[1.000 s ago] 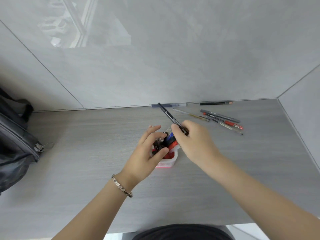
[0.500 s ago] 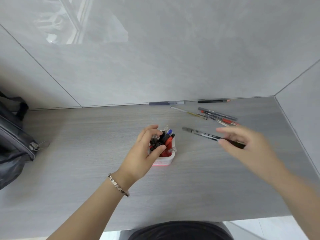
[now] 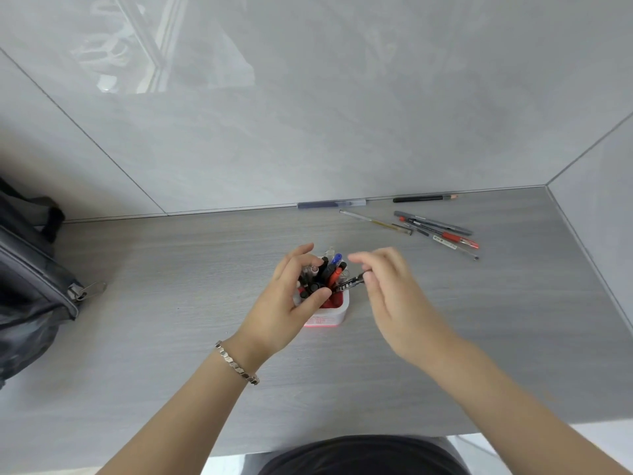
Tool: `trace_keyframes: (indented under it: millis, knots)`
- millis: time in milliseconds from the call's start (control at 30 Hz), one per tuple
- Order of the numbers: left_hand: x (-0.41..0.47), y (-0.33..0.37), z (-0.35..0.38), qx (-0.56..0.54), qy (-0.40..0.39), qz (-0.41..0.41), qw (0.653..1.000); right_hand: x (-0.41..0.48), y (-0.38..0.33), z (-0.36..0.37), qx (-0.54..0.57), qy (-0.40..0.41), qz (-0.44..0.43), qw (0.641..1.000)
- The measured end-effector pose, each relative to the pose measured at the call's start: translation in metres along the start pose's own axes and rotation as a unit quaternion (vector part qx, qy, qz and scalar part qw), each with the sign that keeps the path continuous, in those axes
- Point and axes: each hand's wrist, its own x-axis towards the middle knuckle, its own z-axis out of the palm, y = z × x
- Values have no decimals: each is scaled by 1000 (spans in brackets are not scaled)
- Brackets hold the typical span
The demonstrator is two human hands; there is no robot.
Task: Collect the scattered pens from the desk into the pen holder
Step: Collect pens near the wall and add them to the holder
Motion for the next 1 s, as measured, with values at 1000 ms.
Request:
trace_keyframes:
  millis: [1000]
  knots:
    - [11, -4, -6, 84, 32, -38, 995, 114, 140, 0, -351, -80, 149, 921]
